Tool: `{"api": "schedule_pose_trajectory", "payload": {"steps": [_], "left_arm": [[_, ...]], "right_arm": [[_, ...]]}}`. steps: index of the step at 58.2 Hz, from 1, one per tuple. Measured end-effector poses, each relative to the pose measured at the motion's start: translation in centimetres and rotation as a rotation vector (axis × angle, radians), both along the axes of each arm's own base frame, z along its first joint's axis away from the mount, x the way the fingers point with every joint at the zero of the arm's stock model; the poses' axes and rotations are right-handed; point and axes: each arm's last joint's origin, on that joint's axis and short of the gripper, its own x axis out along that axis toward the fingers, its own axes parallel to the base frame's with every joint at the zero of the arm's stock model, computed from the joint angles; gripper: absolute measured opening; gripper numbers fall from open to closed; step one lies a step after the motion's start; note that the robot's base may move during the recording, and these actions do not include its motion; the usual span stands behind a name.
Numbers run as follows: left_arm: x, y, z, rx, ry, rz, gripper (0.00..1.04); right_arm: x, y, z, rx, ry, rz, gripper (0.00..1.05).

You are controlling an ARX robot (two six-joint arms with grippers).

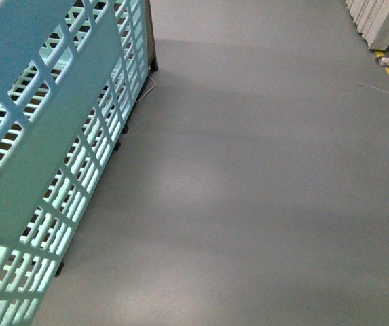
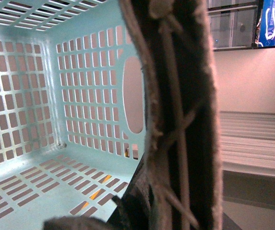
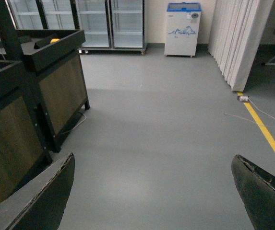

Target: Pick lemon and mango into basket

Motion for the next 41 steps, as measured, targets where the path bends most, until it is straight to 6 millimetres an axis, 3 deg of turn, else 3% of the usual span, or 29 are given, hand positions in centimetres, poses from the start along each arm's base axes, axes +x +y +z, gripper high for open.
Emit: {"api": "schedule_pose_trajectory", "payload": {"steps": [41], "left_arm": [[-0.01, 0.0, 0.05, -0.003, -0.001, 0.0, 0.05]], "right_arm": [[0.0, 0.0, 0.02, 0.0, -0.001, -0.002, 0.96]]}}
